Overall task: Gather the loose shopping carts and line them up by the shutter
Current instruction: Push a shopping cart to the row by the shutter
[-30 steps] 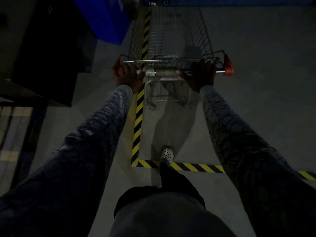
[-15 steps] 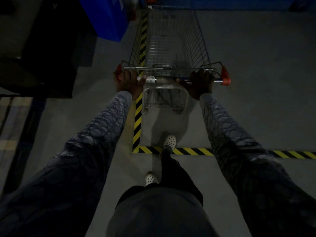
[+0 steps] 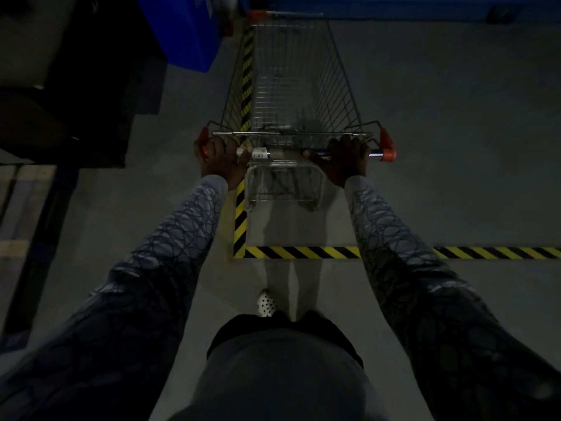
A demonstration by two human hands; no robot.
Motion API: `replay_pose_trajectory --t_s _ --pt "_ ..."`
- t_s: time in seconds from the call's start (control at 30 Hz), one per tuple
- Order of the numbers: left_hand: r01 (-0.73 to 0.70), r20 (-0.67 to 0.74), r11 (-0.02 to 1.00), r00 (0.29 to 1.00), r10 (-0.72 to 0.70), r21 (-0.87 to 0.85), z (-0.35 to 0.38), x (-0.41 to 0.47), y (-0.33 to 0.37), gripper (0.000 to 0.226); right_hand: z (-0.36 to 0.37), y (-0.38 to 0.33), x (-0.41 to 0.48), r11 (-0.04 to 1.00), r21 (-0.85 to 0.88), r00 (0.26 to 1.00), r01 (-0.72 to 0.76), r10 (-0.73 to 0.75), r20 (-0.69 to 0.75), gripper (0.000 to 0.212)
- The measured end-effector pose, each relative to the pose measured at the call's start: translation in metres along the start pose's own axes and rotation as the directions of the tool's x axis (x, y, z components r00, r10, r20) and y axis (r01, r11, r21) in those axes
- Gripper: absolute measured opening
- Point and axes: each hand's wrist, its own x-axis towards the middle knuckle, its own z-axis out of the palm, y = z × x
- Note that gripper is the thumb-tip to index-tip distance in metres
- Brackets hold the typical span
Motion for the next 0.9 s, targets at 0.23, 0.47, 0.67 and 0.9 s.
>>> replay_pose_trajectory --t_s 0.23,0.47,0.67,0.9 --pt "-0.002 -0.109 0.999 0.994 0.007 0.046 0.001 -0.048 -0.012 0.075 -0.001 0.001 -0.048 0.999 0.028 0.999 0.023 -0.024 0.038 0.091" --pt "0.006 -0.085 0.999 0.996 -0.002 0.052 0.004 -0.102 -0.013 0.067 0.004 0.010 -0.101 0.998 0.047 0.998 0.033 -0.035 0.044 0.096" --pt "0.016 -0.041 0.998 0.999 -0.013 0.058 -0.003 -0.139 -0.007 0.065 0.002 0.013 -0.135 0.999 0.022 0.998 0.032 -0.033 0.055 0.101" --pt "0.011 0.035 0.998 0.999 -0.013 0.065 -0.001 -0.162 -0.021 0.079 0.007 0.009 -0.168 1.000 -0.003 1.000 0.020 -0.020 0.019 0.095"
